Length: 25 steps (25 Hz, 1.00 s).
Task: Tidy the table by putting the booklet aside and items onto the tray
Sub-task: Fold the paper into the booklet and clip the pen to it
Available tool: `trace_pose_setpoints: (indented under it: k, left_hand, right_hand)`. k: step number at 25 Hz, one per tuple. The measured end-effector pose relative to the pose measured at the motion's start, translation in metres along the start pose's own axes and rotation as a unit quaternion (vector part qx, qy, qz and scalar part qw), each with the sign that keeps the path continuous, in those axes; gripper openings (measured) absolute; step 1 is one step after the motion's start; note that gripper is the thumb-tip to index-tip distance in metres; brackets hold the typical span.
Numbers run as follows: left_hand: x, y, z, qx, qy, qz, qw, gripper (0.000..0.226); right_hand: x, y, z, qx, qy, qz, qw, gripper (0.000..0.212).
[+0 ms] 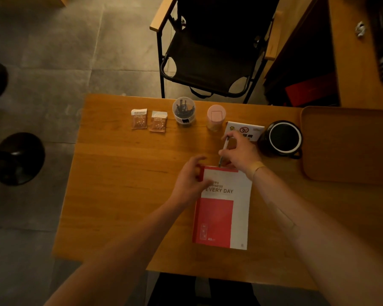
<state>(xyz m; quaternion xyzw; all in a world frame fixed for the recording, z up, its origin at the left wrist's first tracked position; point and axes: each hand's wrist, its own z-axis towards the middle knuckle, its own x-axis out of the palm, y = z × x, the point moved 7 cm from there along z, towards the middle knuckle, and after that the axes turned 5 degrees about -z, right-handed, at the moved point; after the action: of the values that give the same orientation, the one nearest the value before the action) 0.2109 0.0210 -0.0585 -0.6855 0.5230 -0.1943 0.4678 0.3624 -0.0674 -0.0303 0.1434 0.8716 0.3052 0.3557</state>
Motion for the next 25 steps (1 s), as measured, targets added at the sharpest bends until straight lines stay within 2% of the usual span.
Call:
trace_pose_setpoints:
  k: [2, 4, 6, 11, 14, 20, 25]
  left_hand:
    - [-0.005, 0.020, -0.009, -0.091, -0.030, -0.097, 0.991, 0.038]
    - [-0.008, 0.037, -0.020, -0.142, -0.041, -0.083, 0.985, 0.021]
    - [-0.007, 0.047, -0.026, -0.161, -0.034, -0.072, 0.984, 0.018]
    - [0.003, 0.037, -0.027, -0.142, -0.001, -0.089, 0.986, 0.023]
    - [0.006, 0.027, -0.025, -0.126, -0.007, -0.105, 0.986, 0.019]
    - [-0.002, 0.014, -0.013, -0.106, -0.031, -0.123, 0.986, 0.014]
    - [0.003, 0.010, -0.013, -0.093, -0.023, -0.107, 0.990, 0.015]
  right_hand:
    - [0.001, -0.005, 0.000, 0.012, -0.005, 0.029, 0.999, 0.019]
    - [0.002, -0.009, 0.000, 0.018, -0.006, 0.040, 0.999, 0.008]
    - [0.005, -0.010, 0.001, 0.009, -0.001, 0.013, 1.000, 0.006]
    - [0.016, 0.002, 0.000, -0.026, 0.036, -0.091, 0.995, 0.015]
    - [0.021, 0.011, -0.005, -0.039, 0.022, -0.132, 0.990, 0.013]
    - [0.024, 0.012, -0.018, -0.021, -0.011, -0.165, 0.986, 0.012]
    - [0.022, 0.018, -0.019, -0.014, -0.028, -0.139, 0.990, 0.013]
